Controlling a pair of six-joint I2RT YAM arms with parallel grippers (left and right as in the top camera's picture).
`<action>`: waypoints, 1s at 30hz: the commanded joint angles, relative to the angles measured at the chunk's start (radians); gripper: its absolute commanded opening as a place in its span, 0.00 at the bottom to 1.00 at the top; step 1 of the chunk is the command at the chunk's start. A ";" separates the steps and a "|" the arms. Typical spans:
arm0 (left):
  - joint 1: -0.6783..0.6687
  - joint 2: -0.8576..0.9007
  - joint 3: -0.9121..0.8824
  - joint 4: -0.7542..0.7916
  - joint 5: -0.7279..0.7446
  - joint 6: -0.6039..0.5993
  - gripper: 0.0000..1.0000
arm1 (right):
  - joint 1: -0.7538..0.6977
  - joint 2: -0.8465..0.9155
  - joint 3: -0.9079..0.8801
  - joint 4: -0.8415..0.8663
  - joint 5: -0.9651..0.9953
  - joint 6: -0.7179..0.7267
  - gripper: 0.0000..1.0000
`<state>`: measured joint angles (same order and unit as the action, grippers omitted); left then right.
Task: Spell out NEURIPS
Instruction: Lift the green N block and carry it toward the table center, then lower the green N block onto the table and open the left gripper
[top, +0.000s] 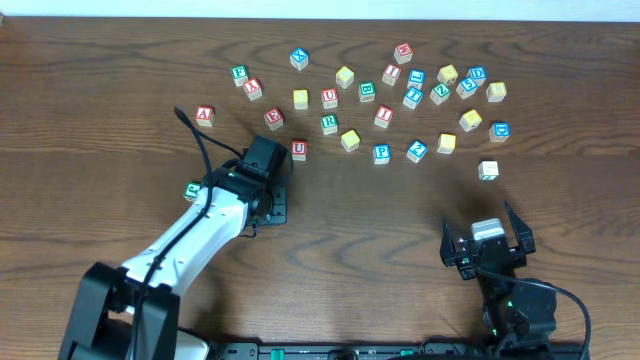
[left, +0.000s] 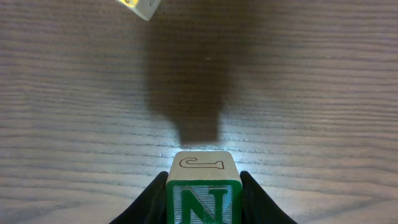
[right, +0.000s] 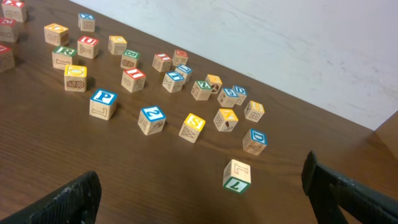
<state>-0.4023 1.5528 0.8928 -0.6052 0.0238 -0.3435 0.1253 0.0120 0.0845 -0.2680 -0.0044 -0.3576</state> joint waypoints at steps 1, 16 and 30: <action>-0.002 0.022 -0.012 0.003 -0.010 -0.009 0.10 | -0.013 -0.006 -0.002 -0.003 -0.002 0.013 0.99; -0.002 0.069 -0.012 0.013 -0.009 -0.016 0.10 | -0.013 -0.006 -0.002 -0.003 -0.002 0.013 0.99; -0.002 0.102 -0.012 0.099 -0.009 -0.013 0.10 | -0.013 -0.006 -0.002 -0.003 -0.002 0.013 0.99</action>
<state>-0.4023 1.6444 0.8913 -0.5125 0.0238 -0.3473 0.1253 0.0116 0.0845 -0.2680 -0.0044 -0.3576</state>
